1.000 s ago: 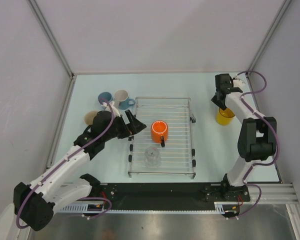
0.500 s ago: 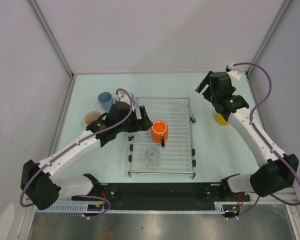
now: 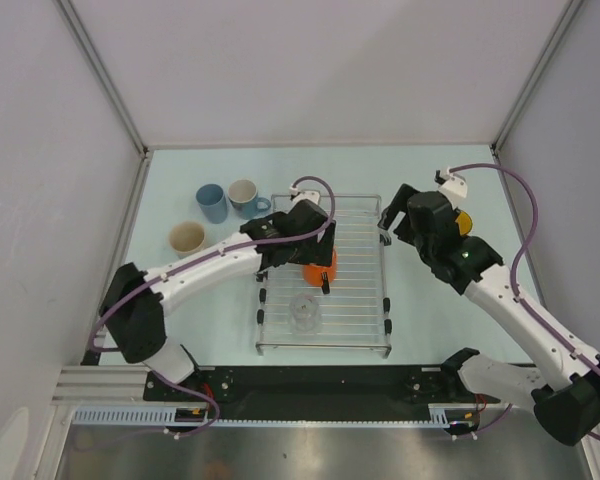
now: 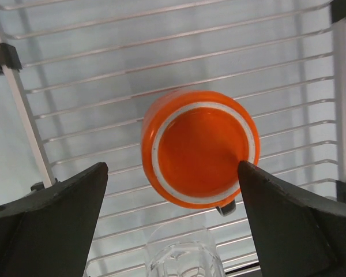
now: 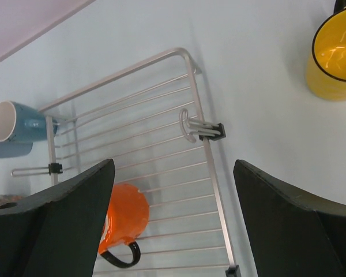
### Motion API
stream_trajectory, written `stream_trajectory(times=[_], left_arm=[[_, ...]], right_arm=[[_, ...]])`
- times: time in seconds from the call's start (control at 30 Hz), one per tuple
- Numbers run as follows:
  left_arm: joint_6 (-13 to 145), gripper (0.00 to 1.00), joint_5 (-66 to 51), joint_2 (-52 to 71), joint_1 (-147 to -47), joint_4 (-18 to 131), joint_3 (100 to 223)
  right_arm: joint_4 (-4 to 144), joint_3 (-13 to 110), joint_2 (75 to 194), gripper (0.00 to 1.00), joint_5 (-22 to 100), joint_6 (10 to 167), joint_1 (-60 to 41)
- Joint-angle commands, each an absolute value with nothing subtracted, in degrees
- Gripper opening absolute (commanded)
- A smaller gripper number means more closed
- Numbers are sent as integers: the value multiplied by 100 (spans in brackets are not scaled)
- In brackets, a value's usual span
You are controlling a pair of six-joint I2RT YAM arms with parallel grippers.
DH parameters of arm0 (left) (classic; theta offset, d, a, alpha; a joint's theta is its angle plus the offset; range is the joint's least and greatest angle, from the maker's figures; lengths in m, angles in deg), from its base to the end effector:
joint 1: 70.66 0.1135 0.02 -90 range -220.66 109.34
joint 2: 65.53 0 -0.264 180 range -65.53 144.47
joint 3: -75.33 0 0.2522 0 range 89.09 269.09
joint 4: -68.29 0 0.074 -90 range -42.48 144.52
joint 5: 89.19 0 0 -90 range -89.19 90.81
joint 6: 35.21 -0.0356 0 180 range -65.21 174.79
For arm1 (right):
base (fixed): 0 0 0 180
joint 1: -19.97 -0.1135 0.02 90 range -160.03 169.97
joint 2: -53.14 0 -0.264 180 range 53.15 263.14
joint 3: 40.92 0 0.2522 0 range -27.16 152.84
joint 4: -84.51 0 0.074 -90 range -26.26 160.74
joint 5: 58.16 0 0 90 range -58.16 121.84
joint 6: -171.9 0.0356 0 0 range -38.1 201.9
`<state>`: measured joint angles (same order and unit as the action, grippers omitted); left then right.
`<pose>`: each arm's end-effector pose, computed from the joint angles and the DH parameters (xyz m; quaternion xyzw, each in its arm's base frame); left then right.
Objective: Unload the cups from the dish rack
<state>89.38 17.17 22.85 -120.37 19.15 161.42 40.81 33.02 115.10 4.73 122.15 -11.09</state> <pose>0.2223 -0.2467 0.2828 0.0763 0.9323 -0.1198 0.3325 0.2075 0.1061 0.3433 0.1818 0.8372 0.1096 0.5040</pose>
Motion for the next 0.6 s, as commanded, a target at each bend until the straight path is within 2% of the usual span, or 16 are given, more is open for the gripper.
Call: stream_trajectory(times=[0.0,0.57], left_arm=[[9099,100,2102,2753,-12181,1524,16598],[9214,100,2287,2728,-12374,1498,17100]], right_arm=[[4244,3156,11177,89,82,12110,-1474],[4420,2909,10983,89,266,12118,-1659]])
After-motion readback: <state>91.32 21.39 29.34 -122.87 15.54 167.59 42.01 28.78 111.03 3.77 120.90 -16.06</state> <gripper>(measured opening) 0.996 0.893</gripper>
